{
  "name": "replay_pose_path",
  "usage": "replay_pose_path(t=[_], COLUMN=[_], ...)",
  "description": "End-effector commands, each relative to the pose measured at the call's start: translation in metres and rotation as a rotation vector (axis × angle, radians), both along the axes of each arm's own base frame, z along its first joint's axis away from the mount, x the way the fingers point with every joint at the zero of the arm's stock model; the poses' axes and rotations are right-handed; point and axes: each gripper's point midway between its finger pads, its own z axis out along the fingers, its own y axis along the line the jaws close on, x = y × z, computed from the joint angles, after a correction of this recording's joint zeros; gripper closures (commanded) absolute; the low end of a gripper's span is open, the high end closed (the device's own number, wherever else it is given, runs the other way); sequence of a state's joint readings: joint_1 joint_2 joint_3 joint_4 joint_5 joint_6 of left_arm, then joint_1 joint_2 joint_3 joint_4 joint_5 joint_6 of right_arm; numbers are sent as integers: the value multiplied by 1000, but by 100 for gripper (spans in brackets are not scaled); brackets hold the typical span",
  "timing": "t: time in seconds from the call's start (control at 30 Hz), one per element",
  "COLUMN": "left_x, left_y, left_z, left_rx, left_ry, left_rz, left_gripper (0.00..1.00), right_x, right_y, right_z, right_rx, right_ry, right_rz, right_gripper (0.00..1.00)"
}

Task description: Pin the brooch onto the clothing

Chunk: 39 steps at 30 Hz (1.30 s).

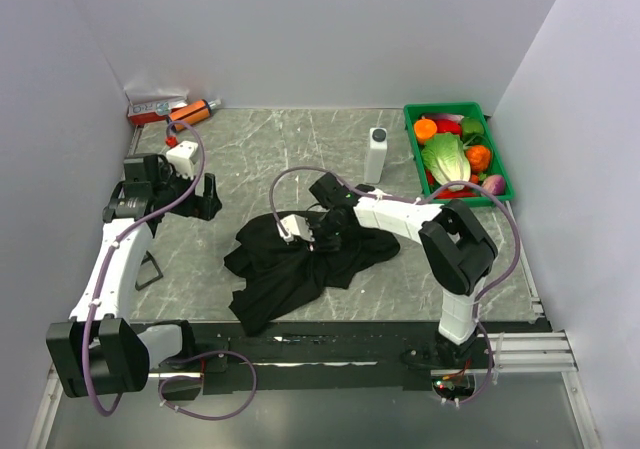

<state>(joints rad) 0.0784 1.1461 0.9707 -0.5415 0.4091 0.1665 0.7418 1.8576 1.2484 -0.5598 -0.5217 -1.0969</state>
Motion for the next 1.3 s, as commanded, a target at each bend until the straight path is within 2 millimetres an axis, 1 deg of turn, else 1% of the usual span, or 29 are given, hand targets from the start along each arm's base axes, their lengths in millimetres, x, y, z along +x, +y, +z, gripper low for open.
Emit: replay_pose_path(t=[0.0, 0.03, 0.07, 0.13, 0.17, 0.2, 0.23, 0.27, 0.37, 0.4, 0.43, 0.47, 0.5, 0.53, 0.57, 0.6, 0.63, 0.67, 0.73, 0.77, 0.8, 0.83, 0.87, 0.9, 0.97, 1.0, 1.03, 1.23, 1.27], left_x=[6, 4, -3, -15, -25, -34, -38, -43, -61, -73, -80, -80, -76, -72, -66, -62, -46, -38, -20, -16, -9, -6, 0, 3, 10, 11, 11, 3, 2], left_y=[-2, -3, -6, -17, -21, -23, -26, -26, -35, -37, -42, -40, -38, -36, -31, -32, -31, -32, -37, -38, -41, -42, -42, -41, -40, -39, -38, -33, -33], left_z=[13, 13, 12, 9, 10, 0, -3, -4, -21, -30, -35, -42, -46, -50, -54, -56, -50, -51, -37, -40, -32, -31, -29, -28, -22, -21, -20, -15, -14], left_rx=[-19, -8, -8, 8, 21, 32, 56, 72, 86, 105, 102, 113, 104, 105, 113, 82, 73, 47, -31, -60, -93, -108, -114, -124, -126, -127, -121, -97, -96], left_ry=[-36, -40, -28, -49, -66, -60, -85, -97, -62, -28, -2, 26, 40, 52, 68, 79, 34, 34, 20, 46, 46, 50, 36, 29, -13, -16, -22, -52, -56], left_rz=[3, -26, -51, -183, -228, -269, -322, -338, -456, -526, -563, -557, -521, -493, -456, -408, -372, -342, -268, -250, -225, -215, -204, -184, -166, -159, -156, -145, -141], left_gripper=[0, 1, 1, 1, 1, 1, 1, 1, 4, 8, 9, 10, 10, 10, 9, 8, 8, 8, 7, 8, 8, 8, 8, 8, 8, 8, 8, 7, 6], right_x=[1, -8, -17, -32, -46, -55, -64, -79, -106, -110, -116, -120, -114, -119, -118, -113, -111, -117, -117, -127, -130, -134, -139, -152, -158, -165, -164, -174, -176], right_y=[-3, -2, -8, -17, -29, -35, -42, -57, -72, -72, -68, -65, -50, -38, -28, -10, 3, 18, 46, 63, 74, 90, 98, 107, 121, 131, 139, 154, 151], right_z=[21, 30, 45, 57, 65, 66, 66, 60, 42, 39, 38, 37, 44, 45, 40, 45, 45, 36, 38, 31, 32, 38, 28, 26, 18, 20, 23, 14, 6], right_rx=[31, 64, 93, 121, 139, 144, 144, 125, 88, 90, 100, 108, 162, 184, 192, 245, 271, 269, 321, 318, 334, 373, 369, 377, 369, 388, 398, 379, 355], right_ry=[21, 45, 34, 25, 1, -14, -26, -54, -84, -87, -87, -78, -110, -119, -112, -148, -160, -136, -156, -136, -139, -148, -133, -126, -104, -114, -125, -111, -89], right_rz=[-63, -47, -48, -26, -3, 16, 40, 88, 178, 187, 207, 198, 200, 227, 221, 233, 240, 258, 288, 323, 342, 371, 390, 425, 443, 465, 467, 513, 525], right_gripper=[54, 52, 51, 48, 47, 47, 46, 46, 47, 47, 47, 47, 47, 46, 46, 46, 47, 48, 49, 50, 50, 51, 51, 52, 52, 52, 52, 52, 52])
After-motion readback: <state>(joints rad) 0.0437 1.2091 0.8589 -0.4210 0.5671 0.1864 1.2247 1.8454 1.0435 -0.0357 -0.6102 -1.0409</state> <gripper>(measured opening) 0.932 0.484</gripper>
